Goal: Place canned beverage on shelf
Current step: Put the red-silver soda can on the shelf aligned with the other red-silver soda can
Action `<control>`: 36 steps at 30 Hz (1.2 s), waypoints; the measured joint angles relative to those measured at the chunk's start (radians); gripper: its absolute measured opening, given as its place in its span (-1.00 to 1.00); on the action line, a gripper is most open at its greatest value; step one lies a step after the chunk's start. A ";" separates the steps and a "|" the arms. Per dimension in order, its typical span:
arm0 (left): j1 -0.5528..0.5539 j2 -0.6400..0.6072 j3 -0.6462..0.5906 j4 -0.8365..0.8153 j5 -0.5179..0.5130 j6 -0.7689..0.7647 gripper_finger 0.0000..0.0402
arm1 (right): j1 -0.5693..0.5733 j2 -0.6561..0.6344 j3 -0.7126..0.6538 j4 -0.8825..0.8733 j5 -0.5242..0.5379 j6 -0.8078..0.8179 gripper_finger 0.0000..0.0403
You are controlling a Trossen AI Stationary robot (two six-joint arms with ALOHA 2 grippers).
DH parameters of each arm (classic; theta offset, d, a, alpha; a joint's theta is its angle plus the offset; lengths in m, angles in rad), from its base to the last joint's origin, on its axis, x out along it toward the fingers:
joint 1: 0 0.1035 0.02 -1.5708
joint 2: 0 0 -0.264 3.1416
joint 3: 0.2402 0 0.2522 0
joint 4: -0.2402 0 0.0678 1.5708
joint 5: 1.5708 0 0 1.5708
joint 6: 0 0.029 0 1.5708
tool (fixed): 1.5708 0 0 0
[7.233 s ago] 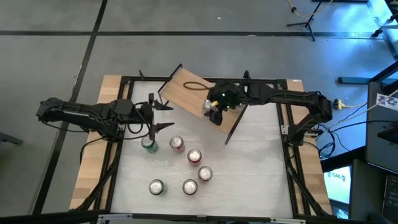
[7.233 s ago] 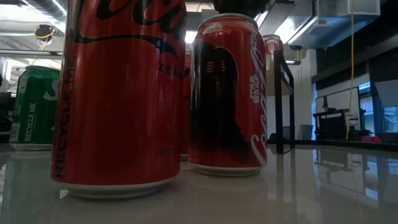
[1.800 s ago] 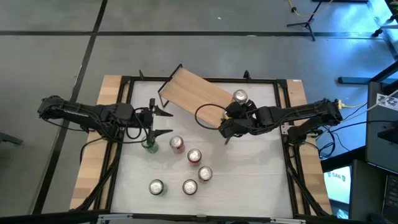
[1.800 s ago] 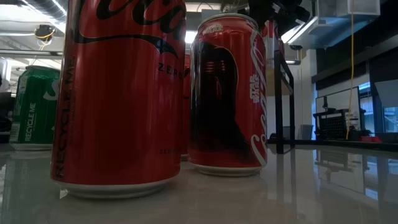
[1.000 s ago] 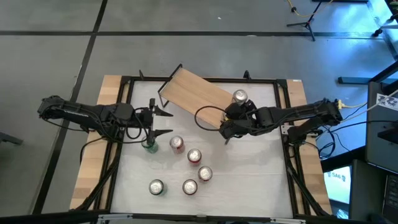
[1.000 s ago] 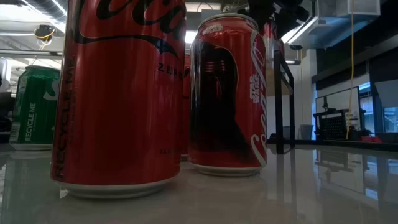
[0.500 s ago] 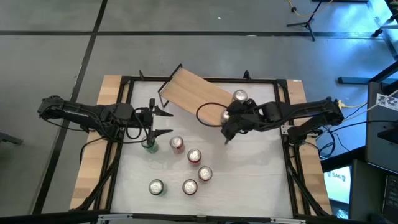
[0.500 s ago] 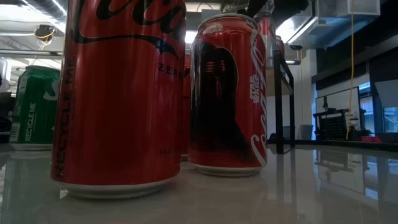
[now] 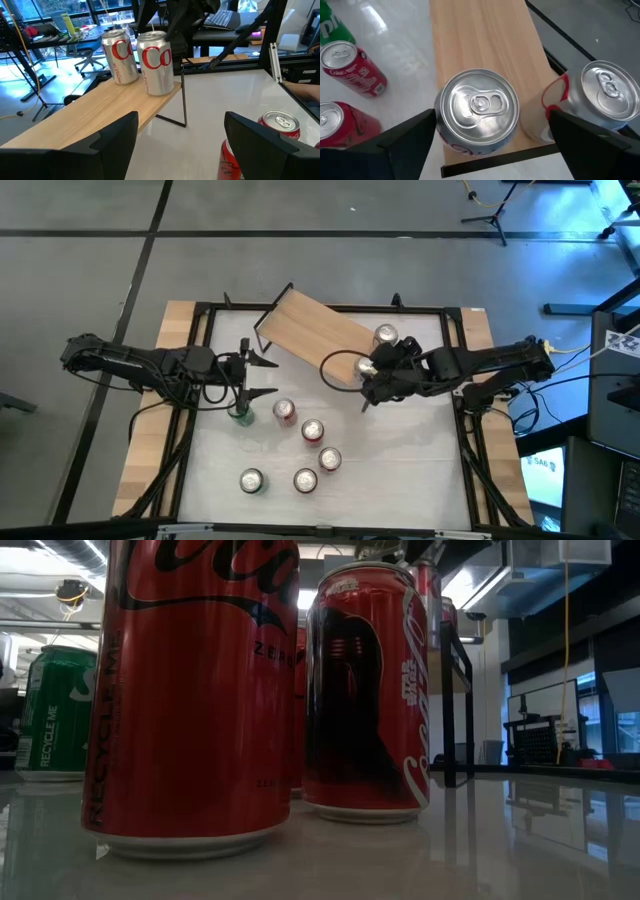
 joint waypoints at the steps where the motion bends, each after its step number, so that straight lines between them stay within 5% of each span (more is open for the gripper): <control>1: 0.000 0.000 0.000 0.000 0.000 0.000 0.43 | 0.000 0.000 0.000 0.000 0.000 0.000 0.89; 36: 0.000 0.000 0.000 0.000 0.000 0.000 0.43 | 0.000 0.001 -0.135 0.080 0.055 -0.002 0.89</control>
